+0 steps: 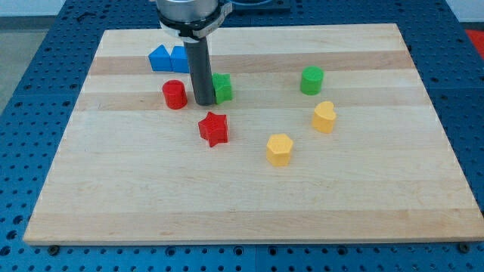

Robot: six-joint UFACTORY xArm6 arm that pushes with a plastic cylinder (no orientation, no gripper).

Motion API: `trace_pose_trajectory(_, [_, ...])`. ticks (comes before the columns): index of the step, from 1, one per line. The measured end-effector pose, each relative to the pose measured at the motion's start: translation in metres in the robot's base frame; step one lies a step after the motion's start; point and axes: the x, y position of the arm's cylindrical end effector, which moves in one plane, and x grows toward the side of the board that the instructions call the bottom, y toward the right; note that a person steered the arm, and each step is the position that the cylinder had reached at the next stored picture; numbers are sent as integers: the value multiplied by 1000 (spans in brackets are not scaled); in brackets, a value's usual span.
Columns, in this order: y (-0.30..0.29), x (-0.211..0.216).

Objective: Move the green star closer to the green circle

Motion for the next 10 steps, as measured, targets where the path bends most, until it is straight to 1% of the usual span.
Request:
trace_pose_trajectory(4, [-13, -32])
trace_pose_trajectory(6, [35, -32])
trace_pose_trajectory(8, [104, -32])
trace_pose_trajectory(9, [120, -32])
trace_pose_trajectory(10, [121, -32])
